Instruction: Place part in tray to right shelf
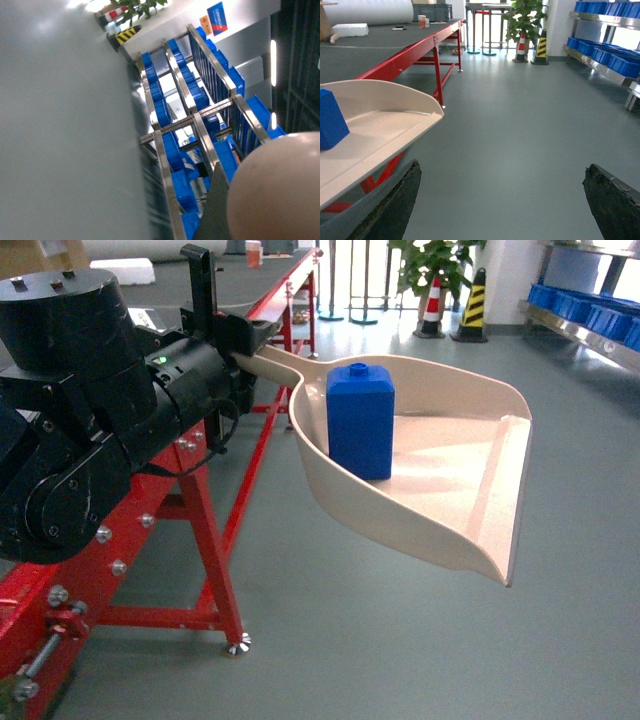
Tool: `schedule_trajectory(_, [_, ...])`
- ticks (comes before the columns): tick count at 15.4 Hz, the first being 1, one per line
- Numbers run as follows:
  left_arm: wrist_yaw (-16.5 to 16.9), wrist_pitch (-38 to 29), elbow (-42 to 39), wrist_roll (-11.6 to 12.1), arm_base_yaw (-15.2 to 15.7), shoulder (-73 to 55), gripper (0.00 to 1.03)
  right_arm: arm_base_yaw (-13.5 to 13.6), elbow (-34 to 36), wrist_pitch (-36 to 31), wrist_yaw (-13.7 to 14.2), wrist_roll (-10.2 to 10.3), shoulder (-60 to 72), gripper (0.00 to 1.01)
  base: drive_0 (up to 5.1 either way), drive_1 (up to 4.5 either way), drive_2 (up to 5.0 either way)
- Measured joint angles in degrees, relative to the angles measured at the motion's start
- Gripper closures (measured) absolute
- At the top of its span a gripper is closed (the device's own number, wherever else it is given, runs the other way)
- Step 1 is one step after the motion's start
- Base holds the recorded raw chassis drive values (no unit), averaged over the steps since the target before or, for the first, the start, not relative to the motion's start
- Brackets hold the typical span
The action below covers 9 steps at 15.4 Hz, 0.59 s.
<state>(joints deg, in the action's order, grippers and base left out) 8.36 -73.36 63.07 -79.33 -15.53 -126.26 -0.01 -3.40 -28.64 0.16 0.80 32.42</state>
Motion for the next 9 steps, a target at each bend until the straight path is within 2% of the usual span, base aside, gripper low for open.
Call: schedule_trajectory(9, [-0.1, 0.1, 0.0, 0.0, -0.1, 0.0, 0.90, 0.0, 0.0, -0.1, 0.0, 0.0, 0.0, 0.03, 5.0, -2.40, -2.4])
